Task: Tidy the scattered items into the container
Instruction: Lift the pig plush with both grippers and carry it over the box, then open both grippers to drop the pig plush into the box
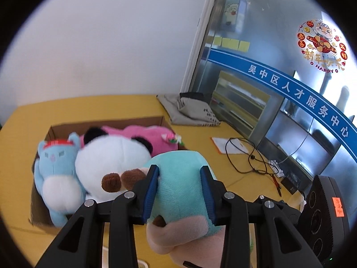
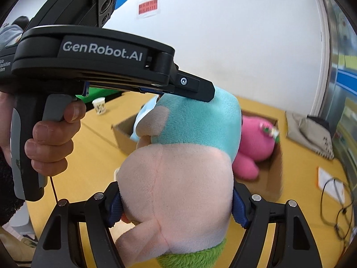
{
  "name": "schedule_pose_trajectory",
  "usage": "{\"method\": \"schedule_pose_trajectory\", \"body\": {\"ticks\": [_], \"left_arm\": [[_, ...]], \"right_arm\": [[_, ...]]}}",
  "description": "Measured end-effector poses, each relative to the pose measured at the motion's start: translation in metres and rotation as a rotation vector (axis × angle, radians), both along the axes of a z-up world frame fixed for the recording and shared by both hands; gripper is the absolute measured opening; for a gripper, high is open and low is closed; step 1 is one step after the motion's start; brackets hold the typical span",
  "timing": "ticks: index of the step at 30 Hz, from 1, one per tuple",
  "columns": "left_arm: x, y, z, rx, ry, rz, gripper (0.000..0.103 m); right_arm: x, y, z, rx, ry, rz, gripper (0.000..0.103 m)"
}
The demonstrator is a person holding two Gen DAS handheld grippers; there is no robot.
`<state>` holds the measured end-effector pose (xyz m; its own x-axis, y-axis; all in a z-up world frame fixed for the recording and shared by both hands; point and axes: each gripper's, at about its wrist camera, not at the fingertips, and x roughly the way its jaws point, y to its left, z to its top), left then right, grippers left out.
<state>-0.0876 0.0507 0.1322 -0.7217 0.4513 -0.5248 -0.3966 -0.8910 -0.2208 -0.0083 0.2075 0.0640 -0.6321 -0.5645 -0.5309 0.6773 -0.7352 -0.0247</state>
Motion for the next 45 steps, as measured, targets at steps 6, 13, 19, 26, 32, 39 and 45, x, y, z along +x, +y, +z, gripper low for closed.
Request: {"method": "schedule_pose_trajectory", "body": {"ticks": [6,13,19,26,32,39,45], "left_arm": [[-0.049,0.009,0.033,-0.024,0.071,-0.03,0.037],[-0.121,0.024,0.02,-0.051,0.042,-0.082,0.037],[-0.16,0.039,-0.02,-0.075,-0.029,-0.098,0.037],[-0.185,0.04,-0.078,-0.073,-0.16,-0.113,0.037],[-0.181,0.05,-0.091,-0.105,-0.165,-0.139,0.04],[-0.172,0.042,-0.088,-0.132,-0.162,-0.093,0.054],[-0.148,0.006,-0.056,-0.067,-0.122,-0.005,0.065]], "right_arm": [[-0.051,0.005,0.038,-0.023,0.059,-0.014,0.081],[-0.118,0.016,0.043,-0.034,0.057,-0.061,0.081],[-0.152,0.028,0.009,-0.06,0.016,-0.104,0.081],[-0.18,0.028,-0.053,-0.01,-0.057,-0.117,0.082],[-0.17,0.036,-0.072,0.009,-0.099,-0.126,0.085],[-0.172,0.043,-0.089,0.03,-0.176,-0.169,0.096],[-0.14,0.069,-0.063,-0.037,-0.136,-0.185,0.097]]}}
